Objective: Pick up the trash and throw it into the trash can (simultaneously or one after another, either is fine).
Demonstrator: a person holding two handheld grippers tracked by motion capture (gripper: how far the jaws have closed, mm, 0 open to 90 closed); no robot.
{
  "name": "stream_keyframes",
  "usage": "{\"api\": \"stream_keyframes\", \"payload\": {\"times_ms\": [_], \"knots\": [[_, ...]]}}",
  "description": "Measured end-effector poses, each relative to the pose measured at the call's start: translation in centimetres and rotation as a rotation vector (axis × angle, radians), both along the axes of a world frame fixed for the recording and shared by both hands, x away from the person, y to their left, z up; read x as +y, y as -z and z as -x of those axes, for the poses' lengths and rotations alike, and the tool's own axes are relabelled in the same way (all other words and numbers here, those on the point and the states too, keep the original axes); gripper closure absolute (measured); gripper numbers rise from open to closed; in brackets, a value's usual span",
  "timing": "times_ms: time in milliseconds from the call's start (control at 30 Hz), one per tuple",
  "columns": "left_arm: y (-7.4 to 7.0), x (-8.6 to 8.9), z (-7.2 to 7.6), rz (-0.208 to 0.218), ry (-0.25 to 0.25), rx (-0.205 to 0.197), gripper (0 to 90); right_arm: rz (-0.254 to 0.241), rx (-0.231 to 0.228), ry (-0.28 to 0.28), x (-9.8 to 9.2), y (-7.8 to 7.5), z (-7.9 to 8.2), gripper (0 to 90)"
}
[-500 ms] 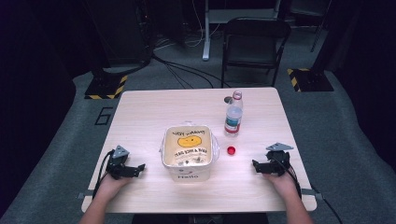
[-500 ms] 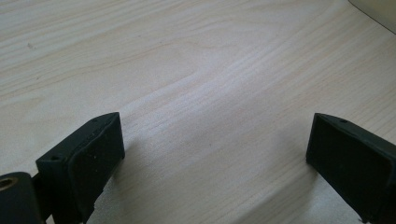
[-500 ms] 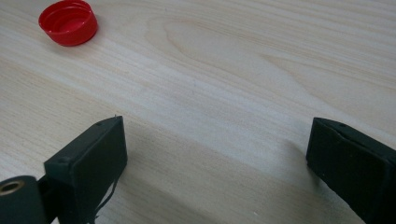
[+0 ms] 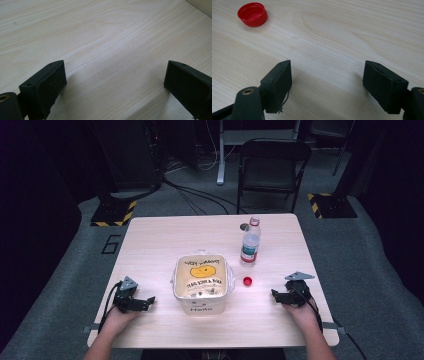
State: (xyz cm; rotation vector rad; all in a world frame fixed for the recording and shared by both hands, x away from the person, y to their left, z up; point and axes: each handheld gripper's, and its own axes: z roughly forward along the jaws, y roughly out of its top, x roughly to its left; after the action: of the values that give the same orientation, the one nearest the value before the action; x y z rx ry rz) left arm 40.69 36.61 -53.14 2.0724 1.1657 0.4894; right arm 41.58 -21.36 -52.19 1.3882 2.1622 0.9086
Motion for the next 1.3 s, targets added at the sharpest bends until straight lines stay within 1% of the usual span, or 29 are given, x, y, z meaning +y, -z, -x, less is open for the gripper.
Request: {"api": "stream_keyframes", "payload": {"times_ms": [33,133,167,233,300,333,367,433,533,567,633,667,700,733,767,800,833,900,933,1033,1067,1133,1167,1200,1233,1267,1300], "knots": [[0.0,0.0,0.0,0.0,0.003,0.003,3.8,0.005,-0.01,-0.009,-0.1,0.1,0.0,22.5],[0.0,0.1,-0.1,0.002,0.012,0.001,3.8,-0.002,-0.012,-0.003,0.0,0.1,0.1,23.0],[0.0,0.1,-0.1,0.0,0.014,0.007,3.7,-0.005,-0.016,-0.002,-0.1,0.1,0.2,24.1],[0.0,0.1,-0.1,0.0,0.014,0.007,3.6,-0.012,-0.016,-0.002,0.0,0.1,0.3,25.1],[0.0,0.1,-0.1,-0.001,0.015,0.007,3.5,-0.003,-0.017,-0.008,-0.1,0.1,0.4,26.8],[0.0,0.1,-0.1,-0.001,0.015,0.007,3.5,-0.003,-0.017,-0.008,-0.1,0.1,0.4,26.8],[0.0,0.1,-0.1,-0.001,0.015,0.008,3.5,-0.012,-0.014,-0.004,0.1,0.0,0.5,28.6],[0.0,0.0,0.0,-0.006,0.01,0.004,3.5,-0.008,-0.013,-0.002,0.1,0.0,0.5,29.7],[0.0,-0.1,0.0,-0.002,0.009,0.005,3.5,-0.007,-0.006,-0.034,-0.1,-0.1,0.6,33.9],[0.0,-0.1,0.0,0.0,0.01,0.004,3.5,-0.017,-0.002,-0.033,-0.4,-0.3,0.5,33.5],[0.0,-0.1,0.1,0.004,0.013,0.002,3.5,-0.045,-0.011,-0.02,-0.5,-0.6,0.6,32.5],[0.0,-0.1,0.1,0.004,0.013,0.002,3.5,-0.045,-0.011,-0.02,-0.5,-0.6,0.6,32.5],[0.0,-0.1,0.1,0.004,0.014,0.003,3.5,-0.054,-0.028,-0.007,-0.6,-1.2,0.7,30.9],[0.0,-0.1,0.1,0.004,0.014,0.003,3.4,-0.054,-0.028,-0.007,-0.6,-1.2,0.7,30.9],[0.0,-0.1,0.1,0.004,0.014,0.003,3.4,-0.061,-0.052,-0.002,-0.5,-2.0,0.9,30.2],[0.0,-0.1,0.1,0.005,0.015,0.003,3.4,-0.061,-0.052,-0.002,-0.5,-2.0,0.9,30.2],[0.0,-0.1,0.1,-0.003,0.017,0.003,3.5,-0.055,-0.063,-0.002,-0.3,-2.6,1.0,29.9],[0.0,-0.1,0.1,-0.001,0.017,0.003,3.5,-0.055,-0.064,-0.003,-0.2,-2.9,1.0,29.9],[0.0,-0.1,0.2,-0.002,0.017,0.003,3.5,-0.044,-0.07,-0.011,0.1,-3.4,1.1,29.9],[0.0,-0.1,0.1,-0.002,0.018,0.001,3.5,-0.029,-0.077,-0.015,0.4,-4.2,1.1,29.7],[0.0,-0.1,0.1,-0.002,0.018,0.001,3.5,-0.029,-0.077,-0.015,0.4,-4.2,1.1,29.7],[0.0,-0.1,0.2,-0.002,0.016,0.002,3.5,-0.026,-0.081,-0.017,0.6,-4.8,1.0,29.4],[0.0,-0.1,0.1,-0.002,0.018,0.003,3.5,-0.023,-0.088,-0.02,0.7,-5.5,0.9,29.1],[0.0,-0.1,0.1,-0.002,0.018,0.003,3.5,-0.023,-0.088,-0.02,0.7,-5.5,0.9,29.1],[0.0,-0.1,0.1,-0.002,0.018,0.003,3.5,-0.027,-0.093,-0.019,0.7,-6.1,0.8,28.7],[0.0,-0.1,0.1,-0.002,0.018,0.003,3.5,-0.027,-0.093,-0.019,0.7,-6.1,0.8,28.7],[0.0,-0.1,0.1,-0.003,0.018,0.002,3.5,-0.039,-0.099,-0.019,0.8,-6.8,0.6,28.7]]}}
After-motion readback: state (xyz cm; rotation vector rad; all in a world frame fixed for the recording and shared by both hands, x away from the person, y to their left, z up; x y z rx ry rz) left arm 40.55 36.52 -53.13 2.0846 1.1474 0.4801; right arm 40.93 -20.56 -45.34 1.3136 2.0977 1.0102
